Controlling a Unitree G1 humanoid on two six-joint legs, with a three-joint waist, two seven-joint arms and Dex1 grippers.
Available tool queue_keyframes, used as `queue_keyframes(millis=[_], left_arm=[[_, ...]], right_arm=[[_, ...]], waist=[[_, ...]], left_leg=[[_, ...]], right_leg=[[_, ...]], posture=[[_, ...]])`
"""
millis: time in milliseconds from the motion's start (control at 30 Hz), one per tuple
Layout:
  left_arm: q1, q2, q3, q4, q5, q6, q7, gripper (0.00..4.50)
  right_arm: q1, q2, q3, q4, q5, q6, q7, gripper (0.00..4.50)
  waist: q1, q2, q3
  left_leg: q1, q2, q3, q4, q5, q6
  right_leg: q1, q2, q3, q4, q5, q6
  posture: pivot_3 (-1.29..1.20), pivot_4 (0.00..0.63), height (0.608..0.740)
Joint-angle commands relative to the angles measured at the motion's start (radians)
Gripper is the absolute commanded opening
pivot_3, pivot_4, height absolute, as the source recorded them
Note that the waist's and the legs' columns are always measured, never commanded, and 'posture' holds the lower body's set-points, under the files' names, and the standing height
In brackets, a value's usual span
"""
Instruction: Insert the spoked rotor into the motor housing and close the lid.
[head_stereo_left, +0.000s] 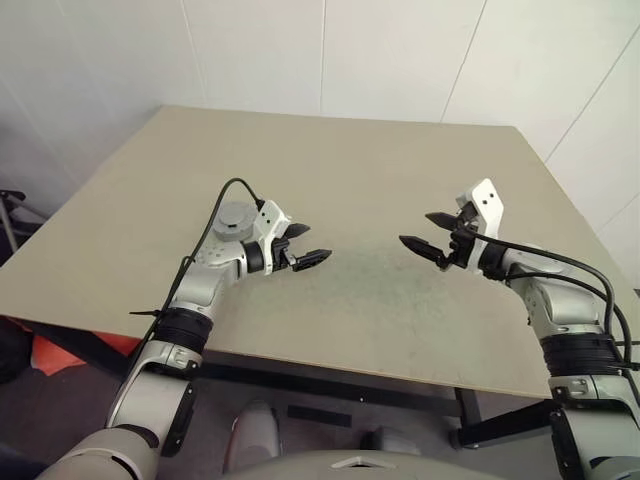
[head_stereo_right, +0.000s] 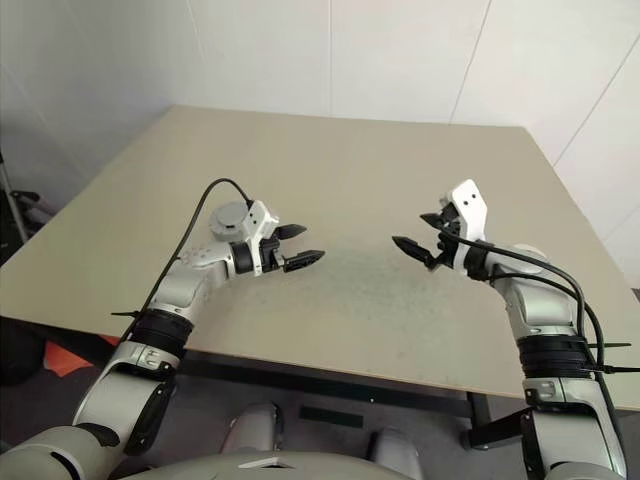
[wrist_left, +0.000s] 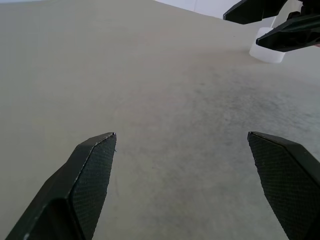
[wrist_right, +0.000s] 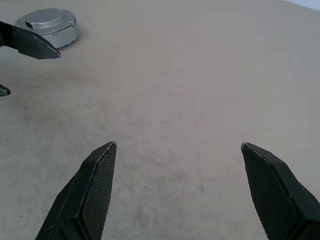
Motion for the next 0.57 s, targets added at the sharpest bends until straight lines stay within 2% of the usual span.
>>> queue_keyframes(millis=[33,567], left_arm=[[-0.006,0.007,0.012,-0.042,0.001,-0.007,0.005,4.46],[-0.019,0.009,0.025,-0.029,0.002,-0.011,0.010,4.46]], right_arm=[[-0.012,0.006,0.001,-0.030,0.000,-0.007,0.002,4.50],[-0.043,0.004,-0.009,-0.002,-0.011,-0.007,-0.026,4.50]], waist=[[0.000,0.000,0.000],[-0.001,0.000,0.000]], left_leg=[[0.000,0.000,0.000,0.000,0.000,0.000],[0.000,0.000,0.000,0.000,0.000,0.000]], right_leg=[[0.000,0.000,0.000,0.000,0.000,0.000],[-0.001,0.000,0.000,0.000,0.000,0.000]], posture=[[0.00,0.000,0.740],[0.00,0.000,0.740]])
